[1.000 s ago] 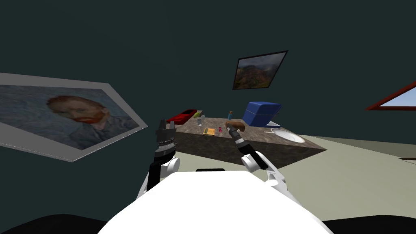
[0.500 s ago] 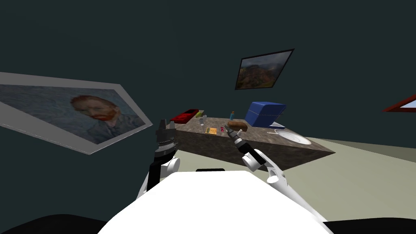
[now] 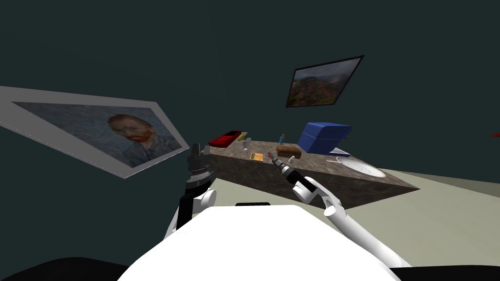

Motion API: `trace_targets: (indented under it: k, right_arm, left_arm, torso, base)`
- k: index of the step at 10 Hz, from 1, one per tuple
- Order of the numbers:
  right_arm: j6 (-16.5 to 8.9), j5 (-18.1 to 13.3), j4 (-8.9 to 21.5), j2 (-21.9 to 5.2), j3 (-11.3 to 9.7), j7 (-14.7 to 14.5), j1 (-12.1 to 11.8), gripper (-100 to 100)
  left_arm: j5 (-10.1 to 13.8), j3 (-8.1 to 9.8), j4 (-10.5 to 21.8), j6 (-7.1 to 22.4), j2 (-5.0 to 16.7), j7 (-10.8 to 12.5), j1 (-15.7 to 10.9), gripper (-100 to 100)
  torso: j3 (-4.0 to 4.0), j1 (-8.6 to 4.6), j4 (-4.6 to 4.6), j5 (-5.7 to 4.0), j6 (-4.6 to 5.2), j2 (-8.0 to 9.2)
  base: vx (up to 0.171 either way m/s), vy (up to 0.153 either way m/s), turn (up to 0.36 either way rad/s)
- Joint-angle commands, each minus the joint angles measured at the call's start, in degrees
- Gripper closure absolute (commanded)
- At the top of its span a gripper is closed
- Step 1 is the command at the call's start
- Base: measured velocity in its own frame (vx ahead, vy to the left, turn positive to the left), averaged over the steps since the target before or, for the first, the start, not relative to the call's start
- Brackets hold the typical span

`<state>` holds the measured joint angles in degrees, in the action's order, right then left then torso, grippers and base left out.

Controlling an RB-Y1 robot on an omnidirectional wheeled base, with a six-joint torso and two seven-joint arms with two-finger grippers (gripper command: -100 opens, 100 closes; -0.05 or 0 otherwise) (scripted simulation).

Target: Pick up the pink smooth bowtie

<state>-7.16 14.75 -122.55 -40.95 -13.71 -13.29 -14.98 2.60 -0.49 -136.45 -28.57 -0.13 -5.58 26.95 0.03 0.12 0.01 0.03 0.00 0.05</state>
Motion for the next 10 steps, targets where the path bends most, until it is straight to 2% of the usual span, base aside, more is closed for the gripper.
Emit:
trace_targets:
  k: [1, 2, 3, 4, 5, 6, 7, 8, 9, 10]
  right_arm:
    - [-2.06, 0.84, 0.73, -2.18, -0.57, -0.67, 0.70, -100]
    - [-4.05, 2.40, 1.58, -4.25, -1.64, -1.91, 1.75, -100]
    - [-5.01, 2.40, 1.58, -5.02, -1.64, -1.91, 1.75, -100]
    - [-6.64, 3.96, 2.47, -7.32, -2.69, -3.09, 2.78, -100]
    - [-7.96, 3.96, 2.47, -7.82, -2.69, -3.09, 2.78, -100]
    - [-9.73, 5.53, 3.41, -10.13, -3.74, -4.22, 3.79, -100]
    - [-10.89, 5.53, 3.41, -10.56, -3.74, -4.22, 3.79, -100]
    - [-12.78, 7.11, 4.39, -13.06, -4.76, -5.30, 4.79, -100]
    - [-13.80, 7.11, 4.39, -13.22, -4.76, -5.30, 4.79, -100]
    - [-15.51, 8.68, 5.41, -15.62, -5.77, -6.32, 5.76, -100]
  left_arm:
    - [0.00, 0.00, 0.00, 0.00, 0.00, 0.00, 0.00, 0]
    - [0.00, 0.00, 0.00, 0.00, 0.00, 0.00, 0.00, 0]
    - [0.00, 0.00, 0.00, 0.00, 0.00, 0.00, 0.00, 0]
    - [0.00, 0.00, 0.00, 0.00, 0.00, 0.00, 0.01, 0]
    - [0.00, 0.00, 0.00, 0.00, 0.00, 0.00, 0.00, 0]
    - [0.00, 0.00, 0.00, 0.00, 0.00, 0.00, 0.01, 0]
    - [0.00, 0.00, 0.00, 0.00, 0.00, 0.00, 0.00, 0]
    - [0.00, 0.00, 0.00, 0.00, 0.00, 0.00, 0.01, 0]
    - [0.00, 0.00, 0.00, 0.00, 0.00, 0.00, 0.00, 0]
    - [0.00, 0.00, 0.00, 0.00, 0.00, 0.00, 0.01, 0]
  torso:
    - [0.00, 0.00, 0.00, 0.00, 0.00, 0.00]
    - [0.00, -0.02, 0.00, 0.00, 0.02, -0.01]
    - [-0.02, -0.02, -0.01, 0.00, 0.00, -0.03]
    - [-0.02, -0.04, -0.01, -0.01, 0.03, -0.04]
    - [-0.04, -0.01, -0.01, 0.00, 0.00, -0.07]
    - [-0.04, -0.03, -0.01, 0.00, 0.03, -0.07]
    - [-0.05, -0.02, -0.02, 0.00, 0.00, -0.09]
    - [-0.05, -0.05, -0.02, -0.01, 0.03, -0.08]
    - [-0.05, -0.01, -0.02, 0.00, 0.01, -0.09]
    - [-0.06, -0.04, -0.02, -0.01, 0.03, -0.10]
  base:
    - [-0.012, 0.036, 0.058]
    - [-0.005, 0.038, 0.114]
    - [-0.002, 0.030, 0.043]
    - [0.003, 0.041, 0.089]
    - [0.006, 0.034, 0.059]
    - [0.010, 0.037, 0.109]
    - [0.009, 0.029, 0.043]
    - [0.011, 0.041, 0.099]
    - [0.018, 0.031, 0.061]
    - [0.025, 0.042, 0.091]
